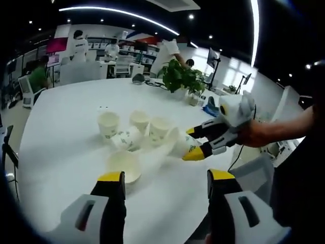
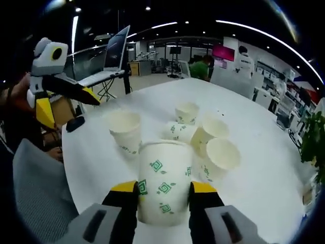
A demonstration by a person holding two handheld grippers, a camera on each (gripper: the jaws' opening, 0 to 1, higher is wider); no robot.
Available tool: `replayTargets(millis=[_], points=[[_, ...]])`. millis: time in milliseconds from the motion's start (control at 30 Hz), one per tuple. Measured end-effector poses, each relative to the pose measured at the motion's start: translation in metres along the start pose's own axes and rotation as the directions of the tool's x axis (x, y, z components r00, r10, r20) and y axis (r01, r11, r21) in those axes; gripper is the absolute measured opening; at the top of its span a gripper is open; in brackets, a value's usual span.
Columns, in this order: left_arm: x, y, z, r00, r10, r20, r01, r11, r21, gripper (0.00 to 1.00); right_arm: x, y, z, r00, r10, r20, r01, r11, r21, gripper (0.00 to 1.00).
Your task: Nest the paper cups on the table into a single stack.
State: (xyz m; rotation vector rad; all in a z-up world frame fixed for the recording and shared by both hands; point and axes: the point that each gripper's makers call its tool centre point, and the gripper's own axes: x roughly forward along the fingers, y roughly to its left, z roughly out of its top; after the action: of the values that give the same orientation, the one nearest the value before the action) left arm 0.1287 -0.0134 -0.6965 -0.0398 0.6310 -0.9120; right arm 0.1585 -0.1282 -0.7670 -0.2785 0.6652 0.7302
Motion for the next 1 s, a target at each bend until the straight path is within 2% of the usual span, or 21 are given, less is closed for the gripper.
replayTargets(millis=[267,567,833,1000], points=[[0.014,-0.011,0.01,0.998,-0.055,-0.002,0.055,0.998,0.003,0.62,-0.002,0.007,0.009,0.999,0.025,0.044,-0.022,0.998,-0.06,0.38],[0.02,-0.014,0.024,0.995,-0.1,0.02,0.1,0.995,-0.02,0.59,-0.011,0.032,0.032,0.995,0.065,0.076,-0.055,0.989,-0.136,0.38],[0.02,-0.02,0.029,0.989,-0.145,0.021,0.146,0.989,-0.029,0.54,-0.009,0.06,0.046,0.992,0.111,0.055,-0.091,0.952,-0.293,0.39],[0.021,-0.023,0.027,0.986,-0.169,0.012,0.169,0.985,-0.046,0.47,-0.009,0.073,0.054,0.991,0.12,0.052,-0.095,0.931,-0.352,0.39]])
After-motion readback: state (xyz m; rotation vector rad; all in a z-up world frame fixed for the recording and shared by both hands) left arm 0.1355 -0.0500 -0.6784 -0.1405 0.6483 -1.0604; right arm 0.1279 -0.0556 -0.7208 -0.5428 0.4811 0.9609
